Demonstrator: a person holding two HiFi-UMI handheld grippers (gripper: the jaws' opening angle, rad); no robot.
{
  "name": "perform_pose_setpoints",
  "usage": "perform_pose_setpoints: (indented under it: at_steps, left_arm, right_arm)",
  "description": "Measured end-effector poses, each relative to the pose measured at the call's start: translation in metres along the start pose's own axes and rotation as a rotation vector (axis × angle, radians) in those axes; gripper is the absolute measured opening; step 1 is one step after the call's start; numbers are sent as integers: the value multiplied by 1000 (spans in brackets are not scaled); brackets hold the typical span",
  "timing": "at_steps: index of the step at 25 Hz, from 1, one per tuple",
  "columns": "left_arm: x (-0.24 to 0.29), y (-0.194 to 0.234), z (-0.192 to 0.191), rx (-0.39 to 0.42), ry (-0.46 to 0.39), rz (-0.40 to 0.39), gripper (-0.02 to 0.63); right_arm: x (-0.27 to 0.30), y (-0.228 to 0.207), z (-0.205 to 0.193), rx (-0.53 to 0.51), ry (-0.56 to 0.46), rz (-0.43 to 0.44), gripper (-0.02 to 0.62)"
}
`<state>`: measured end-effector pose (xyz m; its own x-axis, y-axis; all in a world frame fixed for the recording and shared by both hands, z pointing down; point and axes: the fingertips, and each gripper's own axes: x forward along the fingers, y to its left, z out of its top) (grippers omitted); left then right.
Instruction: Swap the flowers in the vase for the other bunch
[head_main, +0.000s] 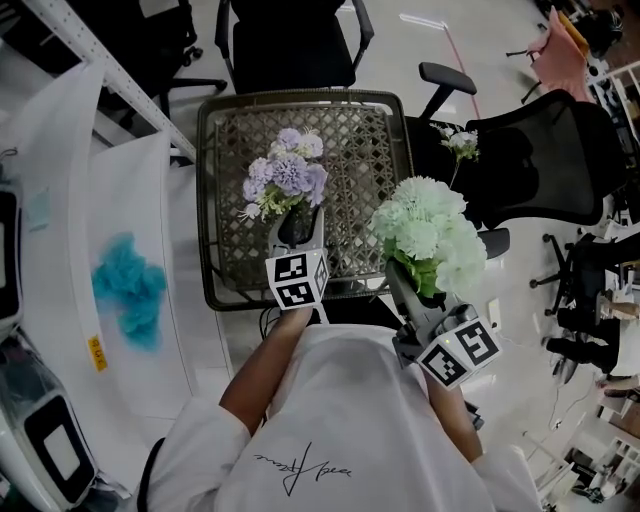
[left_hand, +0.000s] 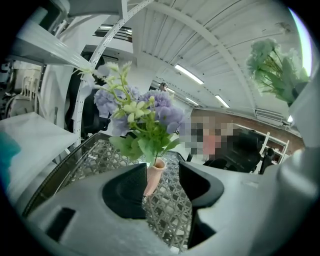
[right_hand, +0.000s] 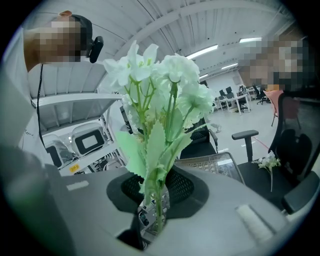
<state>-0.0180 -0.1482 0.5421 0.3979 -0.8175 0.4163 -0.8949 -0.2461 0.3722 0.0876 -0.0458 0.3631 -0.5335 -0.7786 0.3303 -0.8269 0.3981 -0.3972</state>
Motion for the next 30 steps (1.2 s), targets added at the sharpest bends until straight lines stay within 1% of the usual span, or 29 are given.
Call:
perform_pose_setpoints:
  at_steps: [10, 30]
  left_arm:
    - [22, 6, 0, -17, 4, 14, 238]
    - [50, 18, 5, -38, -9, 31, 242]
  right_arm:
    - [3, -11, 1, 0, 10, -15, 79]
    - [7, -32, -3, 10, 25, -40, 79]
